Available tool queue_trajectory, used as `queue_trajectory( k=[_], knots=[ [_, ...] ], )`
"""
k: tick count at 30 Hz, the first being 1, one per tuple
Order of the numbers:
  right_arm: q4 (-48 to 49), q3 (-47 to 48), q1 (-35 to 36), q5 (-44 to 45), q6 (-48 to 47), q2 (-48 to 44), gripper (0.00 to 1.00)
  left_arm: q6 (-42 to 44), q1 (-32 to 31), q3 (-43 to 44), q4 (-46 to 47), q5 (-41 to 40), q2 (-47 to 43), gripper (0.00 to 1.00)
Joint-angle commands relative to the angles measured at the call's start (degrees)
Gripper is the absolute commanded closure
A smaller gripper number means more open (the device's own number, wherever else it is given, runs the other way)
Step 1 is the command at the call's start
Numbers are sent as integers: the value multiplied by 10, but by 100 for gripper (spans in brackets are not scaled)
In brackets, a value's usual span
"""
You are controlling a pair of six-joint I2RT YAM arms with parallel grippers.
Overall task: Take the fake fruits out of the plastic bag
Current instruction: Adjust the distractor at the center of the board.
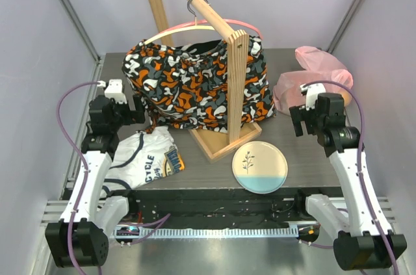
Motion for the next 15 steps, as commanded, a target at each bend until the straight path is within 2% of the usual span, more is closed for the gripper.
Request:
queue_trajectory(
  k=[1, 3, 4, 5, 7, 9, 13, 15],
  knots=[
    [-61, 29, 1, -124, -132, -53, 0, -44, 28, 48, -64, -5, -11, 0],
    [-133, 67, 1, -208, -242, -68, 0, -62, 53, 88, -76, 15, -4, 0],
    [-160, 79, 1, -297, -285, -80, 0, -72, 82, 115, -76, 27, 8, 0],
    [-176, 88, 1, -338, -307, -87, 0, -79, 95, 130, -73, 38, 20, 0],
    [-177, 112, 0, -410, -286, -82, 0, -93, 125, 185, -52, 68, 74, 0],
    [-179, 151, 1, -442, -260, -58, 0, -91, 131, 240, -54, 80, 124, 0],
    [-203, 232, 9, -521, -234, 27, 6, -80, 132, 422, -70, 177, 276, 0],
    [-188, 264, 25, -526, -219, 52, 8, -95, 130, 455, -25, 238, 341, 0]
  ],
)
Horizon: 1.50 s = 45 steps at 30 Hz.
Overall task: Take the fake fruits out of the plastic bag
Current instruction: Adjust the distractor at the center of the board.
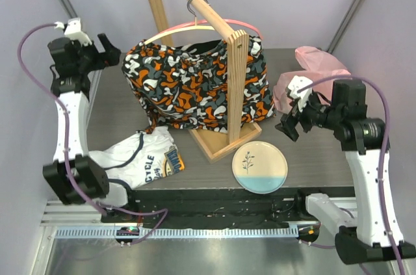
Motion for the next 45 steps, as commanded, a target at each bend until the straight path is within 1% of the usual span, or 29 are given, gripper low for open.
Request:
queue_trajectory(
  k=[1, 2, 4, 5, 6, 8, 9, 10, 12, 14, 16, 19, 20, 22, 25, 26, 28, 29, 31, 32, 33, 34, 39, 40, 41, 42, 43, 44, 45],
  knots=[
    [10, 66, 51, -89, 30, 58, 8, -33, -4, 94, 65, 140, 109, 0],
    [27, 78, 67, -71, 45, 67, 9, -30, -17, 105, 104, 150, 142, 0],
    [38, 88, 119, -48, 61, 77, 11, 8, -36, 150, 119, 150, 176, 0],
    [42, 102, 139, -29, 76, 89, 12, 21, -56, 168, 120, 136, 212, 0],
    [41, 111, 155, -18, 85, 98, 13, 26, -61, 209, 121, 129, 235, 0],
    [39, 136, 206, 13, 112, 120, 14, 17, -74, 252, 135, 123, 276, 0],
    [39, 141, 221, 23, 119, 125, 15, 15, -79, 298, 138, 122, 320, 0],
    [39, 144, 255, 34, 122, 130, 15, 14, -84, 319, 146, 118, 340, 0],
    [45, 140, 286, 75, 132, 141, 15, 14, -102, 369, 165, 90, 395, 0],
    [61, 131, 309, 95, 142, 147, 15, 14, -118, 397, 205, 62, 431, 0],
    [69, 132, 312, 97, 164, 160, 15, 16, -130, 441, 244, 31, 486, 0],
    [81, 139, 318, 95, 185, 185, 15, 11, -142, 492, 302, 28, 551, 0],
    [90, 147, 325, 100, 191, 195, 15, 11, -146, 519, 309, 31, 568, 0],
    [99, 168, 331, 115, 209, 224, 16, 7, -147, 538, 329, 31, 597, 2],
    [143, 193, 341, 144, 244, 264, 15, 4, -168, 555, 357, 35, 627, 14],
    [151, 198, 344, 158, 256, 272, 15, 7, -169, 580, 356, 42, 635, 23],
    [173, 213, 345, 207, 281, 298, 15, 7, -173, 589, 362, 71, 646, 34],
    [181, 216, 345, 224, 287, 308, 15, 7, -172, 584, 367, 83, 644, 47],
    [199, 226, 346, 272, 303, 321, 14, 3, -171, 575, 377, 95, 639, 61],
    [202, 230, 345, 283, 304, 334, 13, 2, -169, 557, 384, 108, 627, 82],
    [205, 234, 346, 289, 306, 340, 13, 0, -168, 547, 393, 106, 621, 96],
    [212, 234, 345, 296, 307, 343, 13, -8, -164, 523, 400, 85, 612, 100],
    [229, 222, 345, 285, 307, 334, 13, -32, -154, 480, 414, 86, 567, 100],
    [229, 220, 345, 284, 306, 331, 12, -30, -139, 472, 418, 87, 563, 100],
    [226, 218, 346, 280, 301, 320, 11, -25, -139, 472, 423, 99, 561, 90],
    [219, 212, 345, 276, 298, 313, 11, -13, -139, 481, 414, 114, 568, 71],
    [214, 209, 345, 270, 295, 305, 10, -2, -140, 528, 401, 129, 581, 39],
    [210, 206, 346, 256, 295, 300, 9, 5, -140, 554, 378, 137, 594, 33],
    [197, 204, 345, 243, 295, 290, 9, 4, -142, 579, 368, 132, 621, 29]
  ],
)
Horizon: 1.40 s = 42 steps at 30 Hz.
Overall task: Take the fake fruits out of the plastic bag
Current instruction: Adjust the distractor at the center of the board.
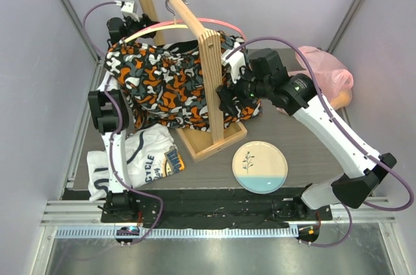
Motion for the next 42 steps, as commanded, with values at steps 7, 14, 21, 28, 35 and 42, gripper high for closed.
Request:
queue_trajectory(
  k=[7, 14, 21, 28, 35, 42],
  knots=[
    [90, 8, -4, 41, 42, -5, 11, 70, -57, 139, -1, -38, 11, 84],
    [149, 47, -124, 71, 113, 40, 12, 60, -28, -1, 11, -53, -109, 100],
    [234, 15, -225, 53, 88, 51, 13, 53, 24, -255, 4, -28, -319, 100],
    [213, -113, -226, 3, -15, -67, 14, 82, 72, -384, -72, -86, -451, 100],
    [209, -188, -218, -124, -82, -115, 27, 89, 125, -397, -118, -134, -496, 100],
    [282, -106, -223, -47, -122, 44, 32, 114, 155, -365, -121, -154, -468, 100]
  ],
)
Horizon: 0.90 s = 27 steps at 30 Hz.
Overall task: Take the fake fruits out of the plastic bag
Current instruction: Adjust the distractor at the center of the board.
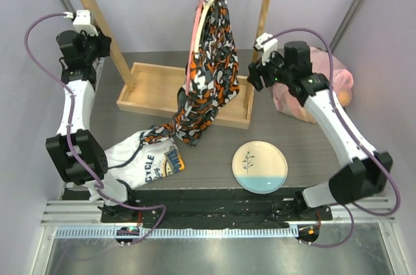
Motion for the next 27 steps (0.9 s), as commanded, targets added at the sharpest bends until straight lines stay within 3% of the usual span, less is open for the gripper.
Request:
queue_trajectory(
  k=[1, 13, 18, 21, 24, 27],
  knots=[
    [66, 80, -7, 39, -50, 119, 33, 25, 45, 55, 35, -52, 12, 100],
    [187, 229, -17, 11, -9, 307, 34, 87, 58, 288, 32, -118, 185, 100],
    [229, 325, -15, 25, 62, 385, 32, 93, 59, 264, 23, -152, 169, 100],
    [226, 347, -3, 32, 43, 389, 32, 88, 68, 237, 15, -162, 147, 100],
    [196, 309, -3, 34, 32, 356, 31, 82, 82, 219, 7, -164, 126, 100],
    [185, 204, -3, 21, 3, 282, 32, 72, 98, 196, 3, -173, 110, 100]
  ],
)
